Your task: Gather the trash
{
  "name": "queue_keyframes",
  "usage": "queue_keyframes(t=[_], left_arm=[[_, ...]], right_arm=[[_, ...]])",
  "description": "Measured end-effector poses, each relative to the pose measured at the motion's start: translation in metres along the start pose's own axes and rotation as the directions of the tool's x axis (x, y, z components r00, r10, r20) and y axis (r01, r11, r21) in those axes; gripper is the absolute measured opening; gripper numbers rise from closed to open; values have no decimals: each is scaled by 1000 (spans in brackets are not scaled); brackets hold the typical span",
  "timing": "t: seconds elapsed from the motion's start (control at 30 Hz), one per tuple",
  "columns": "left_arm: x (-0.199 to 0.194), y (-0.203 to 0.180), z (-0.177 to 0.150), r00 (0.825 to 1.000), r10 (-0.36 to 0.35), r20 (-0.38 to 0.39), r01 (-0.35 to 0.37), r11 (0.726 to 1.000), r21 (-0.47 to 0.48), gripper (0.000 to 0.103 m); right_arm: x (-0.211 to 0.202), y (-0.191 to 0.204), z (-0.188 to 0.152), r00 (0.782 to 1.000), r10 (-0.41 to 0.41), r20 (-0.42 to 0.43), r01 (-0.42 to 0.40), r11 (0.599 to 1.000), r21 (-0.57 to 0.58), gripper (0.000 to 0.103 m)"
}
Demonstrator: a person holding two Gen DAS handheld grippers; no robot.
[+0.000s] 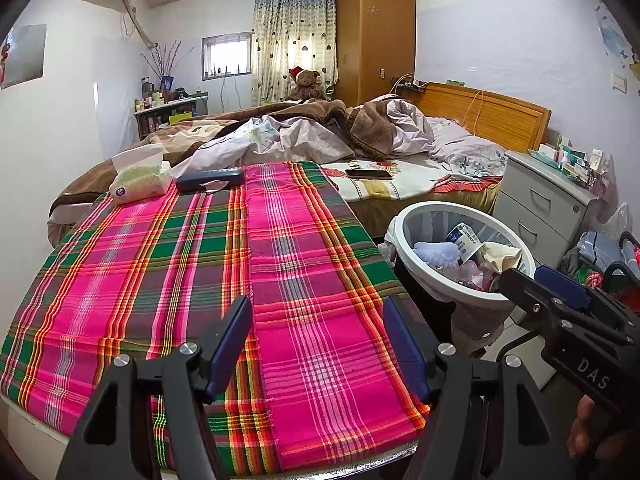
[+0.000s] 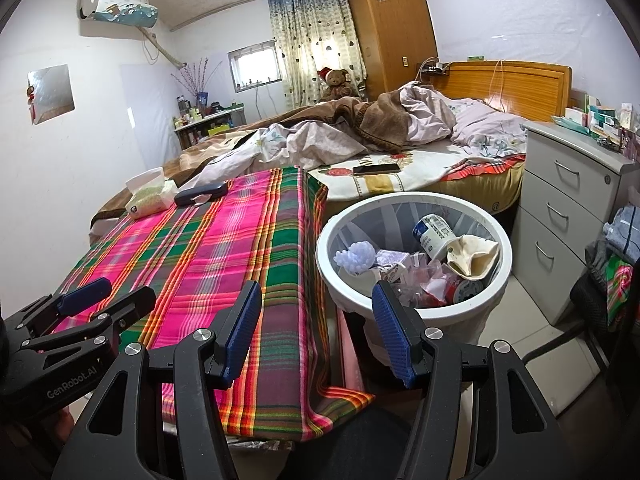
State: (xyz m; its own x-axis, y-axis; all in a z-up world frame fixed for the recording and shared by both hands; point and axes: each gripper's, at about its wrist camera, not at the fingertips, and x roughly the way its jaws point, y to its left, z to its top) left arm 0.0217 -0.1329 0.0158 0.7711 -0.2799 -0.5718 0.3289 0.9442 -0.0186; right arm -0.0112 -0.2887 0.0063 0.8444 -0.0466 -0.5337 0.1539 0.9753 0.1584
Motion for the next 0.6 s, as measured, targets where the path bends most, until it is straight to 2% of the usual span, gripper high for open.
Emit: queue_keyframes(t=[0.6], left_arm=[[-1, 0, -2, 1000, -8, -6, 8, 1000, -10, 70]], right_arm=[[1, 1, -1, 1000, -2, 1, 2, 1000, -2, 59]])
